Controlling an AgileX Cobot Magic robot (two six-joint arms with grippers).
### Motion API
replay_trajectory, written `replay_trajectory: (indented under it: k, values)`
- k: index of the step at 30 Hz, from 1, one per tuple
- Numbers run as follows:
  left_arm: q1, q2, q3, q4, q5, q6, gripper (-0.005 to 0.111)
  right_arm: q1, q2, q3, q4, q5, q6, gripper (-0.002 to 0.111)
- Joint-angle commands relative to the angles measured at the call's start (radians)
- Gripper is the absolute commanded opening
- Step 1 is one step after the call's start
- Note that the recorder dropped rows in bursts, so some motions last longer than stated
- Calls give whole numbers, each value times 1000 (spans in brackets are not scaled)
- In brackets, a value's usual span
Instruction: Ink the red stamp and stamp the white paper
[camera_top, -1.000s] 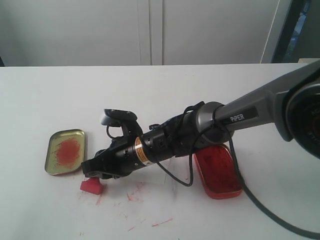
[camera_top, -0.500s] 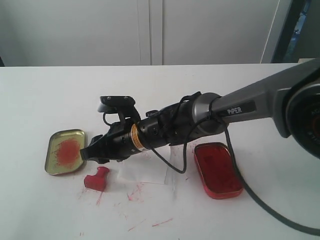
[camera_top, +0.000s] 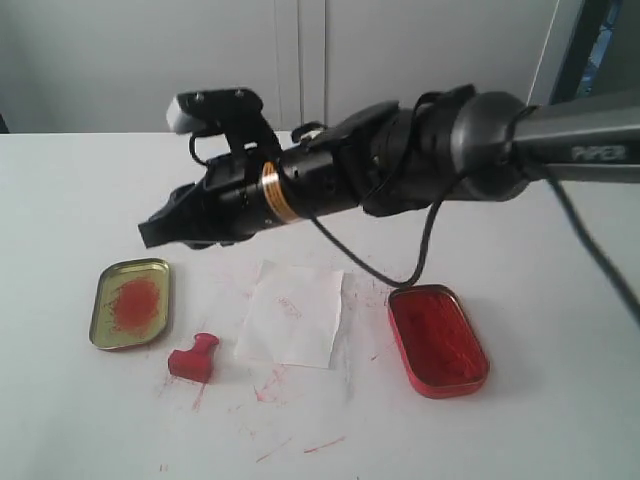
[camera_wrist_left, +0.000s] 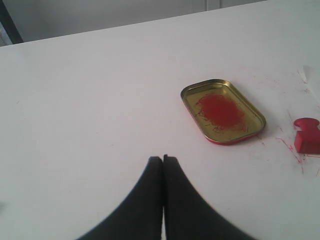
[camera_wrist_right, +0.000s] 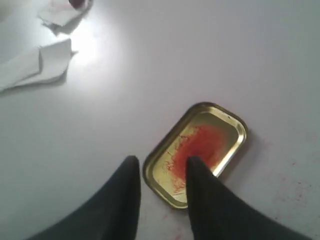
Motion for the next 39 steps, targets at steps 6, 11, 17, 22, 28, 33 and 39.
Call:
replay_trajectory:
  k: [6,11,17,22,28,33,39]
  values:
    - [-8,-3,2,0,-1,-3,0,-86,-340,193,-44,-58,92,0]
    - [-8,-3,2,0,-1,-3,0,-143,-507,373,-44,-41,70,0]
    - [-8,-3,2,0,-1,-3,0,-174,-720,559,-44,112,-4,0]
    - [-8,-3,2,0,-1,-3,0,-174,-778,606,-44,60,-10,0]
    - [-8,-3,2,0,-1,-3,0,-174,-778,606,-44,55,-10,0]
    - [-8,-3,2,0,-1,-3,0,-174,-778,606,-44,54,-10,0]
    - [-8,-3,2,0,-1,-3,0,-174,-823,606,-44,49,-10,0]
